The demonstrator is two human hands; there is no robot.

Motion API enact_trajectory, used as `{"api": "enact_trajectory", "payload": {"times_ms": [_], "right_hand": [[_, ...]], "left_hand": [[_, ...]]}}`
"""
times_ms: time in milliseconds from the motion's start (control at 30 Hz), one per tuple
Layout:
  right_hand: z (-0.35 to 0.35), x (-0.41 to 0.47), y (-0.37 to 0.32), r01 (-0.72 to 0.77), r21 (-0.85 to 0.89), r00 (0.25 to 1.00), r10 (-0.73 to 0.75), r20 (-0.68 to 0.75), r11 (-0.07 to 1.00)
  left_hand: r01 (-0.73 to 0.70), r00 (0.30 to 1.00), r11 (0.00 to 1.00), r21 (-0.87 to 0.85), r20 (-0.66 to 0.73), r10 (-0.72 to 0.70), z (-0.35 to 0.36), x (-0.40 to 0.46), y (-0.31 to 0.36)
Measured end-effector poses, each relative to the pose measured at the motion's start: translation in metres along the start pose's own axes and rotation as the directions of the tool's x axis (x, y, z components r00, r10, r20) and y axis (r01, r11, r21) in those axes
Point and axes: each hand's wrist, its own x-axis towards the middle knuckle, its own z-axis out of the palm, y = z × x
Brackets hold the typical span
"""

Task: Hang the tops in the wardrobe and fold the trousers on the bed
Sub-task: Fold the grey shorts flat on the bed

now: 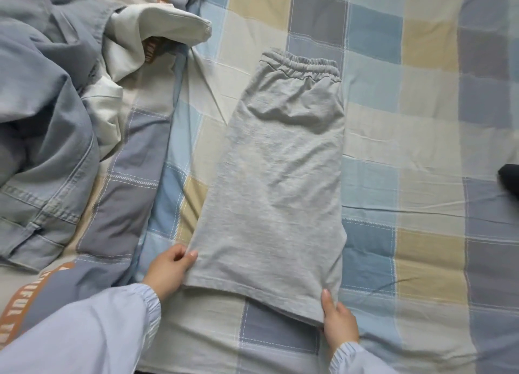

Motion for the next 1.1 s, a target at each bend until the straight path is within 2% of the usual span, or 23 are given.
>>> {"api": "enact_trajectory", "payload": {"times_ms": [167, 233, 300, 367, 467, 500, 567, 633, 667, 733, 800, 900, 1033, 1100], "right_hand": [[-0.004, 0.018, -0.003, 0.008, -0.092, 1.000, -0.005, 0.031, 0.996], [-0.008, 0.025, 0.003, 0.007, -0.007, 0.998, -0.006, 0.059, 1.000], [-0.011, 0.033, 0.019, -0.062, 0.065, 0.989, 0.053, 0.138, 0.996], [-0.012, 0.034, 0.030, -0.113, 0.006, 0.976, 0.109, 0.186, 0.994], [-0.014, 0.022, 0.020, -0.091, -0.240, 0.983, 0.126, 0.134, 0.966], [-0.016, 0.015, 0.010, -0.070, -0.308, 0.987, 0.110, 0.113, 0.949], [-0.022, 0.010, -0.010, -0.055, -0.342, 0.994, 0.082, 0.065, 0.938], [-0.031, 0.005, -0.036, -0.089, -0.192, 0.994, 0.099, 0.041, 0.977], [-0.038, 0.004, -0.050, -0.086, -0.097, 0.995, 0.091, 0.049, 0.992], [-0.051, 0.004, -0.081, -0.079, 0.085, 0.993, 0.071, 0.097, 0.993], [-0.060, 0.008, -0.111, -0.111, 0.237, 0.985, 0.075, 0.155, 0.965], [-0.062, 0.023, -0.149, -0.134, 0.404, 0.975, 0.048, 0.217, 0.905], [-0.048, 0.056, -0.186, -0.044, 0.536, 0.971, -0.090, 0.220, 0.843], [-0.036, 0.071, -0.188, 0.063, 0.505, 0.967, -0.177, 0.182, 0.861]], "left_hand": [[0.217, 0.959, 0.959, -0.184, 0.222, -0.174, 0.008, -0.002, 0.001], [0.213, 0.966, 0.954, -0.212, 0.189, -0.174, 0.004, -0.002, 0.004], [0.165, 0.982, 0.965, -0.205, 0.127, -0.141, -0.001, -0.005, -0.001], [0.146, 0.987, 0.981, -0.126, 0.082, -0.136, -0.005, -0.014, -0.005], [0.150, 0.988, 0.980, 0.133, -0.055, -0.144, -0.002, -0.026, -0.008], [0.119, 0.990, 0.971, 0.206, -0.094, -0.102, -0.001, -0.029, -0.003], [0.003, 0.998, 0.953, 0.304, -0.056, 0.014, -0.003, -0.034, 0.015], [-0.043, 0.998, 0.950, 0.309, 0.060, 0.026, -0.009, -0.035, 0.037], [-0.013, 0.994, 0.968, 0.252, 0.108, -0.015, -0.014, -0.033, 0.049], [0.097, 0.984, 0.995, 0.035, 0.147, -0.101, -0.023, -0.028, 0.077], [0.194, 0.971, 0.969, -0.156, 0.169, -0.167, -0.030, -0.020, 0.106], [0.214, 0.966, 0.909, -0.358, 0.215, -0.143, -0.028, 0.000, 0.146], [0.166, 0.981, 0.892, -0.420, 0.160, -0.108, -0.007, 0.044, 0.170], [0.095, 0.989, 0.933, -0.347, 0.141, -0.049, 0.007, 0.063, 0.167]]}}
